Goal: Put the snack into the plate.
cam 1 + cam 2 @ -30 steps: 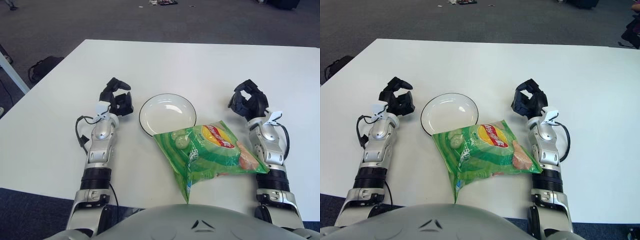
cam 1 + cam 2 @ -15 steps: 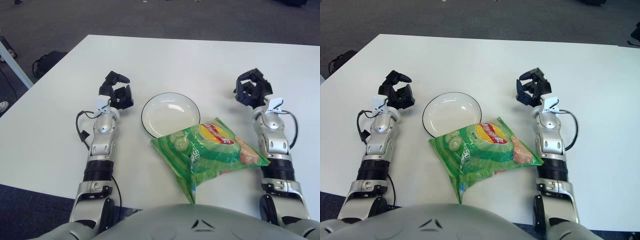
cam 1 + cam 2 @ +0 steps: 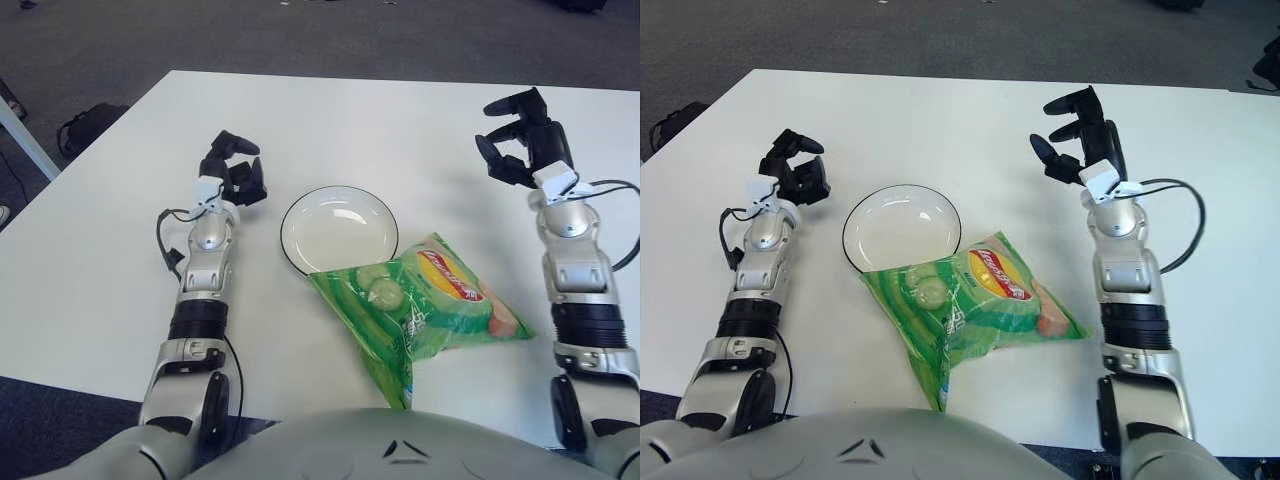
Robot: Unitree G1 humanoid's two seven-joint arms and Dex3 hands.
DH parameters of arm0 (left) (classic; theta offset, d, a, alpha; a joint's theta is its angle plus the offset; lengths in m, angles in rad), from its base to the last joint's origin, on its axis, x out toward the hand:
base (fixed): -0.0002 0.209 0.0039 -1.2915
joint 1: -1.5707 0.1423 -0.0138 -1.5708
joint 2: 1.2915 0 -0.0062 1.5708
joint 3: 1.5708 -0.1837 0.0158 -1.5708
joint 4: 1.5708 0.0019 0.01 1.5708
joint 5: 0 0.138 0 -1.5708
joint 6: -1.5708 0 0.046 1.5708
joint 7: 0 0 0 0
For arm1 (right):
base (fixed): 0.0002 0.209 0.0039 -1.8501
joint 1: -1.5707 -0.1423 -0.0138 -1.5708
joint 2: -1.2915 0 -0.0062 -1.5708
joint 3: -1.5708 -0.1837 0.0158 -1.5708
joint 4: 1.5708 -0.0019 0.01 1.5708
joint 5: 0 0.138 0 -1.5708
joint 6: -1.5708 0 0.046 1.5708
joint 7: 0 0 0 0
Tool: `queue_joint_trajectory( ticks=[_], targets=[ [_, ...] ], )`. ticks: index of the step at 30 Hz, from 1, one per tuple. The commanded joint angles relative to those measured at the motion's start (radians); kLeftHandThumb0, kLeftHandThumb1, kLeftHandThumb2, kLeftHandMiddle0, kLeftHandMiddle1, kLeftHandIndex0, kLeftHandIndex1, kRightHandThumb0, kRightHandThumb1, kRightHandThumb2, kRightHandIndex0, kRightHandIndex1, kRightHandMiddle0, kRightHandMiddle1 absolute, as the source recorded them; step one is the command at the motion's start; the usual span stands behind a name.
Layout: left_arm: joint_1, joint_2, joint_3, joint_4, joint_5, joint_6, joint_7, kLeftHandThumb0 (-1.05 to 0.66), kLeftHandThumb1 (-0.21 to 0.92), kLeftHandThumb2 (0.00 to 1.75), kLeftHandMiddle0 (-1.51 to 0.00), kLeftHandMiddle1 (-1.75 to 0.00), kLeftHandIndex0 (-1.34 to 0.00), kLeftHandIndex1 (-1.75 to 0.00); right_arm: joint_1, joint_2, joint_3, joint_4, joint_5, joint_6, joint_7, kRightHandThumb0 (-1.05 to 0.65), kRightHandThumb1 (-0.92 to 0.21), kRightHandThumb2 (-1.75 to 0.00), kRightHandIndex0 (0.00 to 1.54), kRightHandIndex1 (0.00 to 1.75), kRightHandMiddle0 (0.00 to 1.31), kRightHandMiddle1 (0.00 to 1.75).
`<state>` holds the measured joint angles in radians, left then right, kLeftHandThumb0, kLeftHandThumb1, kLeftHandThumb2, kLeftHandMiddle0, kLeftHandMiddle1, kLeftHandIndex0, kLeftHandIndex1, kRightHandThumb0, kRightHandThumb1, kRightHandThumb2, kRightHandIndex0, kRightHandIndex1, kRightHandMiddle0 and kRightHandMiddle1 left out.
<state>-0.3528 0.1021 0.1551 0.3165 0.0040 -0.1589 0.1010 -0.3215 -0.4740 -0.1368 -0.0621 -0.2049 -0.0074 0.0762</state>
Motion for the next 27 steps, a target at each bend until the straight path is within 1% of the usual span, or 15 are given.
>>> queue_joint_trajectory(
  ticks=[1,4,7,13,23,24,27],
  targets=[
    [-0.031,0.018,0.012,0.028,-0.004,-0.004,0.003,-0.43,0.49,1.1,-1.12,-1.75,-0.48,-1.75,0.004,-0.058,-0.036,-0.11,0.028,0.059,0.07,-0.89,-0.92,-0.66,0.2,1.1,0.0,1.04],
    [-0.042,0.019,0.015,0.038,-0.01,-0.006,0.0,-0.43,0.49,1.1,-1.13,-1.75,-0.48,-1.75,0.002,-0.079,-0.045,-0.153,0.023,0.115,0.102,-0.91,-0.92,-0.64,0.17,1.1,0.0,1.04],
    [-0.049,0.02,0.017,0.047,-0.014,-0.01,-0.002,-0.43,0.49,1.1,-1.14,-1.75,-0.47,-1.75,0.002,-0.086,-0.039,-0.167,0.006,0.131,0.106,-0.92,-0.92,-0.61,0.13,1.1,0.0,1.03],
    [-0.055,0.018,0.023,0.052,-0.028,-0.014,-0.011,-0.42,0.5,1.09,-1.15,-1.75,-0.47,-1.75,0.009,-0.094,-0.027,-0.174,-0.025,0.099,0.096,-0.9,-0.92,-0.56,0.12,1.11,0.0,1.08],
    [-0.051,0.019,0.023,0.043,-0.041,-0.018,-0.017,-0.42,0.5,1.09,-1.14,-1.75,-0.47,-1.75,0.034,-0.17,-0.056,-0.233,-0.028,0.069,0.166,-0.88,-0.92,-0.53,0.13,1.16,0.0,1.14],
    [-0.049,0.018,0.023,0.039,-0.041,-0.017,-0.016,-0.42,0.49,1.09,-1.13,-1.75,-0.47,-1.75,0.042,-0.184,-0.06,-0.248,-0.031,0.065,0.178,-0.89,-0.92,-0.53,0.13,1.16,0.0,1.14],
    [-0.044,0.017,0.023,0.031,-0.041,-0.014,-0.015,-0.43,0.49,1.1,-1.13,-1.75,-0.48,-1.75,0.097,-0.212,-0.084,-0.346,-0.017,0.093,0.233,-0.91,-0.92,-0.54,0.12,1.12,0.0,1.11]
  ],
)
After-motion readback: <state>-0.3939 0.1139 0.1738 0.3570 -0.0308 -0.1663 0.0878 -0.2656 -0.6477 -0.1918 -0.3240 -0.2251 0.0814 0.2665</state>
